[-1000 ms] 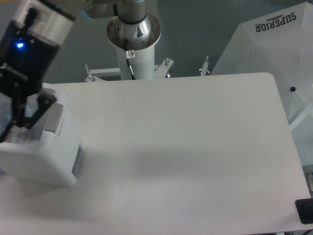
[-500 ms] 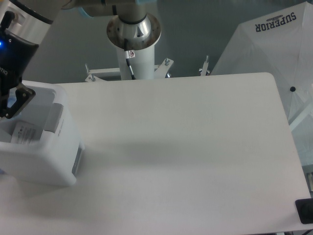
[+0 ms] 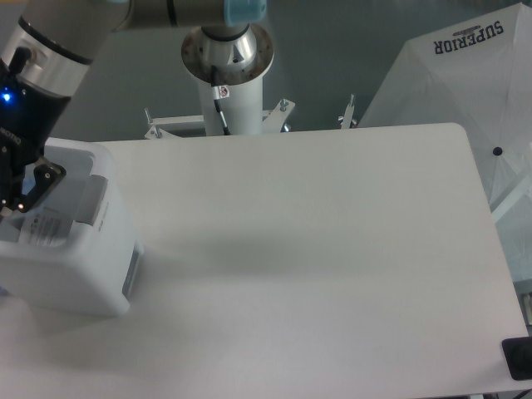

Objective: Place the trash in the trash can

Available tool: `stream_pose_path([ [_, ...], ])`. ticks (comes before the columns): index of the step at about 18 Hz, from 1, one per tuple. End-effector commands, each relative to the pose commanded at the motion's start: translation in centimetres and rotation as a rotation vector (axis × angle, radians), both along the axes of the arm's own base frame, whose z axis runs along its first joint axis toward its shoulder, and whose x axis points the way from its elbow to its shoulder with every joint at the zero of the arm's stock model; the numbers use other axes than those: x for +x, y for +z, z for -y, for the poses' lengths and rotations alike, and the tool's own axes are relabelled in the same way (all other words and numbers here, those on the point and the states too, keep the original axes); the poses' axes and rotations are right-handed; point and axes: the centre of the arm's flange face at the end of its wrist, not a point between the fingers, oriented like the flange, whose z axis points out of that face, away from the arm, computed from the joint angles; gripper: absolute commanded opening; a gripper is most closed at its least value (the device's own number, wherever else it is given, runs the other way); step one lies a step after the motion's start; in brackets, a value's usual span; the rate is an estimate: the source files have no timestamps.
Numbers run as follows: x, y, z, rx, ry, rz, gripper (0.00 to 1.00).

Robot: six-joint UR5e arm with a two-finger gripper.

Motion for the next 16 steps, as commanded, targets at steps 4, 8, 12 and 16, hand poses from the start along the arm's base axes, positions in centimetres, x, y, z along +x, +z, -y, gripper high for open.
stream_pose_path([
  [4, 0.4, -0.6, 0.1, -0.009, -0.009, -0.001, 0.8],
  [8, 0.6, -0.5, 0.6, -0.008, -0.013, -0.008, 0.94],
  [12, 0.1, -0.3, 0.7, -0.004, -0.009, -0.012, 1.0],
  [16, -3.6, -0.3, 1.6, -0.006, 0.054, -0.012, 1.0],
])
